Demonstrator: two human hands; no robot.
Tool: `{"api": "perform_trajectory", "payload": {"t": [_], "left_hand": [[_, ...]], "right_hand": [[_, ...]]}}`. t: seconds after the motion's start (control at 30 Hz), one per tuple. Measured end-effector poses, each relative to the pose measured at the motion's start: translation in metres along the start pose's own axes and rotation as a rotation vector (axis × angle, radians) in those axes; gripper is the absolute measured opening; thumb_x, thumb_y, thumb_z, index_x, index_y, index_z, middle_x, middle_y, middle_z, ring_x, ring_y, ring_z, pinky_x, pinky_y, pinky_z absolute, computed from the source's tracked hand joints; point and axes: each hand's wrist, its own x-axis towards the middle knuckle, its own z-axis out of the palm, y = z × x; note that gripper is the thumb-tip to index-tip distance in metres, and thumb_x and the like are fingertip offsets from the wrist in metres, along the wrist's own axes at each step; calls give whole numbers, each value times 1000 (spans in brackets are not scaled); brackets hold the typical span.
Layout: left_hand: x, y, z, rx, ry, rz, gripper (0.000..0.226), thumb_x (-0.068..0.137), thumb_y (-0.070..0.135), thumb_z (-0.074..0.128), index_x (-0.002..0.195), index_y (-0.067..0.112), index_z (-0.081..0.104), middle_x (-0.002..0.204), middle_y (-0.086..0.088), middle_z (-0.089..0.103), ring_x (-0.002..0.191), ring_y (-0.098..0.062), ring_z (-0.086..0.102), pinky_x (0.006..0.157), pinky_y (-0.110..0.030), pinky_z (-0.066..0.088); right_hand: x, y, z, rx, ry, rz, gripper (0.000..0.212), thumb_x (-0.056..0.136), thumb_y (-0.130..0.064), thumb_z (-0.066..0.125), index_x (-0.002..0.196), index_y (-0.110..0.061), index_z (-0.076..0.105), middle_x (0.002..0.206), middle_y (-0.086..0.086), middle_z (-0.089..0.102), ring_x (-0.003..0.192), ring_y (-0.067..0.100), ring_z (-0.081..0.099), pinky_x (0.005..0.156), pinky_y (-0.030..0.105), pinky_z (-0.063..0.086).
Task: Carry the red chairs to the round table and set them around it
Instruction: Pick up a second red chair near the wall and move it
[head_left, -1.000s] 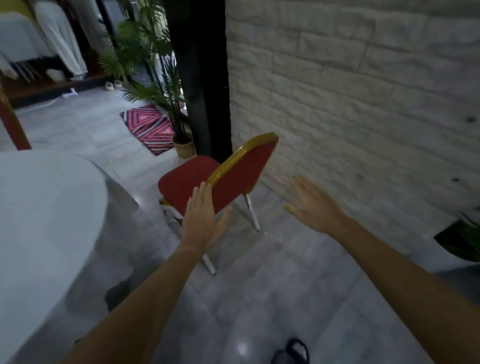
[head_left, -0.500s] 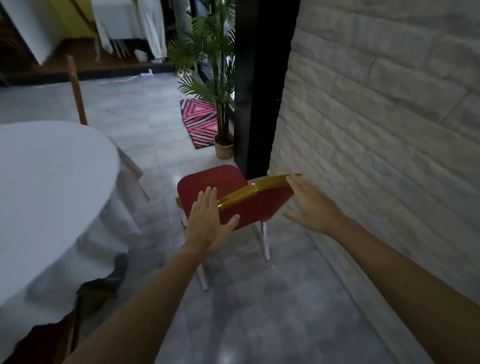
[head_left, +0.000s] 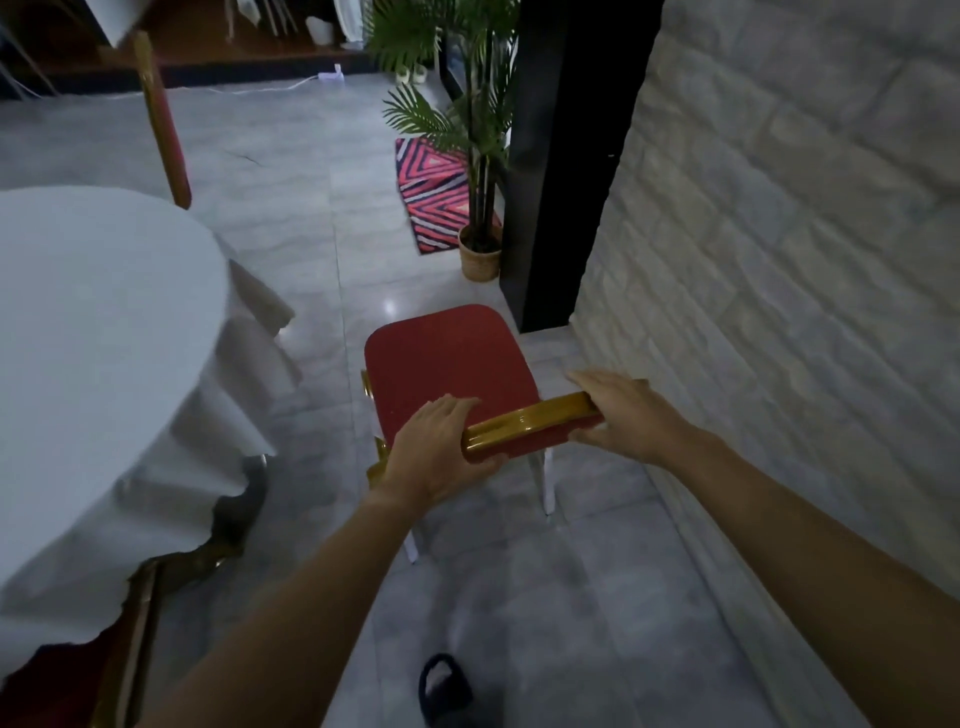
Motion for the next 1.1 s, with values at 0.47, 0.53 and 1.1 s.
{"api": "perform_trajectory", "payload": {"t": [0.47,0.53,1.1], "left_hand": [[-1,14,12,67,148,-261,56,61,67,59,83,16,69,67,3,69,55,-16,63,52,-26,47],[-1,19,11,69,149,-324,64,60,73,51,83,16,69,67,1,69,56,-17,63,56,-30,52],[23,105,57,165,287,-628,68,56,77,52,77,14,69,62,-1,67,53,-19,62,54,-31,51]], "right_hand": [[43,65,9,96,-25,-264,33,69,-32,80,100,-25,71,77,-2,73,63,8,59,56,20,41],[46,69,10,92,-60,-306,34,71,-33,78,104,-27,69,79,-2,73,65,11,62,59,23,44],[88,147,-36,-21,-375,-653,41,80,-34,69,119,-28,60,88,-13,65,68,1,52,58,12,36]]}}
